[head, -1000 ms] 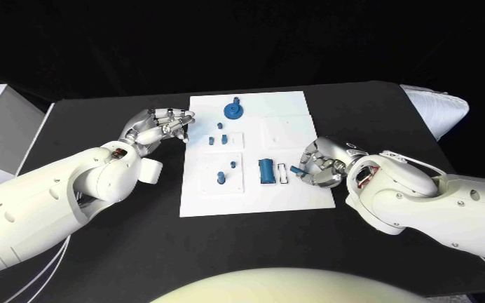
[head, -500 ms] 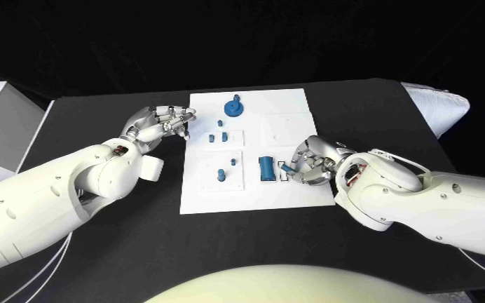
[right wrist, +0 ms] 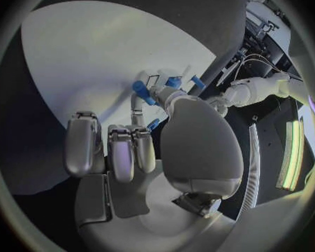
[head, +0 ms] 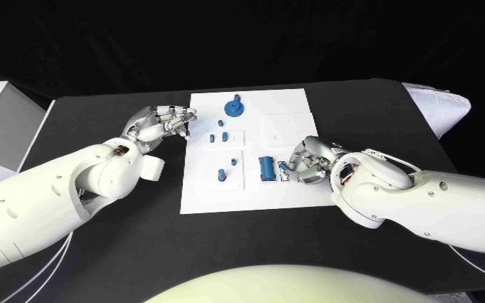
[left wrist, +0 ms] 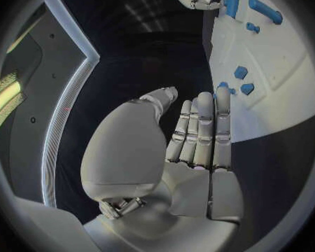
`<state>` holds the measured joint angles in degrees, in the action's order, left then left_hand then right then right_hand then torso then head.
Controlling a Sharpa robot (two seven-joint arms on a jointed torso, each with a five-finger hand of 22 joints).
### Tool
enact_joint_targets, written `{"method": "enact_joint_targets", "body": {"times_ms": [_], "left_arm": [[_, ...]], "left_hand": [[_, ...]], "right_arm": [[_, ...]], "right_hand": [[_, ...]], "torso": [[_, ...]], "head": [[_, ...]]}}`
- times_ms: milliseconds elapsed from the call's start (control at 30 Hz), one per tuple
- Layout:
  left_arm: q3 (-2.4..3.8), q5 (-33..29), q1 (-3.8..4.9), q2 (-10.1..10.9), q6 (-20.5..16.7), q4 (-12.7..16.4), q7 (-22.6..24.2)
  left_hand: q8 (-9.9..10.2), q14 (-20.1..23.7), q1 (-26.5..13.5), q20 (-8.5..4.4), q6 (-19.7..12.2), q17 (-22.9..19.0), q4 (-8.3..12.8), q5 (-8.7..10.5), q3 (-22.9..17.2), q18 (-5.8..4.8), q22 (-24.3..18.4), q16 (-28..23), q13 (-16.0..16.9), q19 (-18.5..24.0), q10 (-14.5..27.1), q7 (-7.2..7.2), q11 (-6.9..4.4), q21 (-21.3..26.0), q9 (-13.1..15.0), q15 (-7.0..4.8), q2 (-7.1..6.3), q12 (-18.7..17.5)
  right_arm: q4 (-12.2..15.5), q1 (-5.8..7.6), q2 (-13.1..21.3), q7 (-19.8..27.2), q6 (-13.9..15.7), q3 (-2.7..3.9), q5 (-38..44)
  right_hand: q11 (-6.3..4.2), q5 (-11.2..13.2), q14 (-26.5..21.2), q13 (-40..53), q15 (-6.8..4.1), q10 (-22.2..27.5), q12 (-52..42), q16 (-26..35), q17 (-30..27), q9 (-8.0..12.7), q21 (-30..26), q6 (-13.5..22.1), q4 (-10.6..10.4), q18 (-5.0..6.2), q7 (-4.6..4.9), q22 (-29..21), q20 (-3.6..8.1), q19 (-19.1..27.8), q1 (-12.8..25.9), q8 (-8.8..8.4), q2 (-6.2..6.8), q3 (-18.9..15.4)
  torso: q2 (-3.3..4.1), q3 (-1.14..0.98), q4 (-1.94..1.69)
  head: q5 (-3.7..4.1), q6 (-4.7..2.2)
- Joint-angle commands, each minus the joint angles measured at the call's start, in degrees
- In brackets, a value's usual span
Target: Assemble the parts on the task board
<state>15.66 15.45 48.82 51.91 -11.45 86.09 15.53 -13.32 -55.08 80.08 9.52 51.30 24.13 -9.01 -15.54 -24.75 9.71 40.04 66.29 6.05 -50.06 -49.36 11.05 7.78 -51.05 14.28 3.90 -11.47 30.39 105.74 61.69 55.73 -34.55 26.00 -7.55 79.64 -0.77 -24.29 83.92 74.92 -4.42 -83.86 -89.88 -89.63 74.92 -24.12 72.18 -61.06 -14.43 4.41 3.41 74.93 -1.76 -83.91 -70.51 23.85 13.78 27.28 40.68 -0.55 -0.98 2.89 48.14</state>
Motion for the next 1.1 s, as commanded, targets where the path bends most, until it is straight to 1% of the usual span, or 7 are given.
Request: {"method": "enact_joint_targets", "body": {"times_ms": [33,100,200,500,667,767,1100], "left_arm": [[0.04,-0.3,0.01,0.0,0.9,0.2,0.3],[0.04,-0.3,0.01,0.0,0.9,0.2,0.3],[0.04,-0.3,0.00,0.0,0.9,0.3,0.3],[0.04,-0.3,0.00,0.1,0.9,0.3,0.3],[0.04,-0.3,0.01,0.1,0.9,0.3,0.3],[0.04,-0.3,0.01,0.1,0.9,0.3,0.3],[0.04,-0.3,0.01,0.1,0.9,0.3,0.3]], "left_hand": [[-0.4,0.1,0.3,0.07,-0.1,-0.1,-0.4,-0.07,0.0,0.80,-0.1,-0.2,0.0,-0.5,0.3,-0.04,0.11,0.2,-0.1,0.09,0.23,0.4],[-0.4,0.1,0.3,0.07,-0.1,-0.1,-0.4,-0.07,0.0,0.80,-0.1,-0.2,0.0,-0.5,0.3,-0.04,0.11,0.2,-0.1,0.09,0.23,0.4],[-0.4,0.1,0.3,0.08,-0.1,-0.1,-0.5,-0.08,0.0,0.80,-0.1,-0.2,0.0,-0.5,0.3,-0.06,0.11,0.2,0.0,0.09,0.30,0.4],[-0.4,0.1,0.3,0.08,-0.1,-0.1,-0.5,-0.08,0.0,0.80,-0.1,-0.2,0.0,-0.5,0.3,-0.06,0.11,0.2,0.0,0.09,0.30,0.4],[-0.4,0.1,0.2,0.08,0.0,-0.1,-0.6,-0.08,0.0,0.80,-0.1,-0.2,0.0,-0.5,0.4,-0.06,0.11,0.3,0.0,0.10,0.35,0.4],[-0.5,0.1,0.2,0.09,0.0,-0.1,-0.7,-0.09,0.0,0.80,-0.1,-0.2,0.0,-0.5,0.4,-0.07,0.11,0.3,0.0,0.11,0.39,0.5],[-0.5,0.1,0.2,0.09,0.0,-0.1,-0.8,-0.11,0.0,0.80,-0.1,-0.2,0.0,-0.5,0.4,-0.10,0.10,0.3,0.0,0.11,0.46,0.5]], "right_arm": [[-0.2,-0.07,-0.3,-0.9,-1.1,0.01,0.3],[-0.3,-0.07,-0.4,-0.9,-1.1,0.01,0.3],[-0.4,-0.07,-0.7,-0.9,-1.0,0.00,0.3],[-0.6,-0.07,-1.2,-0.9,-1.1,0.01,0.4],[-0.7,-0.07,-1.4,-1.0,-1.0,0.01,0.4],[-0.8,-0.07,-1.5,-1.1,-1.2,0.01,0.4],[-0.9,-0.06,-1.6,-1.7,-3.6,0.01,0.5]], "right_hand": [[-0.35,0.2,6.1,15.1,-0.20,-6.1,-0.1,-0.4,15.1,0.0,-0.3,-0.4,-0.4,-0.95,-0.33,5.0,0.27,-1.3,0.6,0.03,-0.03,-0.1],[-0.34,0.2,6.1,15.1,-0.20,-6.1,-0.1,-0.4,15.1,0.0,-0.3,-0.5,-0.5,-0.95,-0.34,5.0,0.26,-1.3,0.8,0.02,-0.09,-0.3],[-0.34,0.3,6.1,15.1,-0.19,-6.1,-0.1,-0.4,15.1,0.0,-0.3,-0.5,-0.9,-0.96,-0.33,5.0,0.26,-1.3,1.1,0.01,-0.21,-0.4],[-0.35,1.0,6.1,15.1,-0.20,-6.1,-0.1,-0.4,15.1,0.0,-0.2,-0.6,-1.6,-0.98,-0.35,5.1,0.25,-1.4,1.9,-0.02,-0.35,-1.0],[-0.36,2.4,6.1,15.1,-0.19,-6.1,-0.1,-0.4,15.1,0.1,-0.2,-0.8,-2.1,-0.99,-0.37,5.2,0.24,-1.4,2.9,-0.07,-0.67,-1.9],[-0.35,2.6,6.1,15.1,-0.19,-6.1,-0.1,-0.4,15.1,0.1,-0.1,-0.9,-2.2,-1.01,-0.37,5.3,0.24,-1.5,3.3,-0.09,-0.98,-2.0],[-0.35,2.7,6.1,15.1,-0.18,-6.1,-0.1,-0.4,15.1,0.3,-0.1,-1.1,-2.3,-1.02,-0.36,5.4,0.23,-1.5,5.2,-0.21,-1.31,-2.9]], "torso": [[0.06,-0.05,0.04],[0.04,-0.05,0.06],[-0.03,0.01,0.00],[-0.01,-0.01,0.01],[0.03,-0.02,0.02],[0.03,-0.01,0.01],[0.03,-0.05,0.05]], "head": [[-0.12,-0.02],[-0.06,-0.04],[0.02,-0.01],[-0.04,-0.02],[-0.02,-0.06],[-0.01,-0.07],[0.08,0.15]]}}
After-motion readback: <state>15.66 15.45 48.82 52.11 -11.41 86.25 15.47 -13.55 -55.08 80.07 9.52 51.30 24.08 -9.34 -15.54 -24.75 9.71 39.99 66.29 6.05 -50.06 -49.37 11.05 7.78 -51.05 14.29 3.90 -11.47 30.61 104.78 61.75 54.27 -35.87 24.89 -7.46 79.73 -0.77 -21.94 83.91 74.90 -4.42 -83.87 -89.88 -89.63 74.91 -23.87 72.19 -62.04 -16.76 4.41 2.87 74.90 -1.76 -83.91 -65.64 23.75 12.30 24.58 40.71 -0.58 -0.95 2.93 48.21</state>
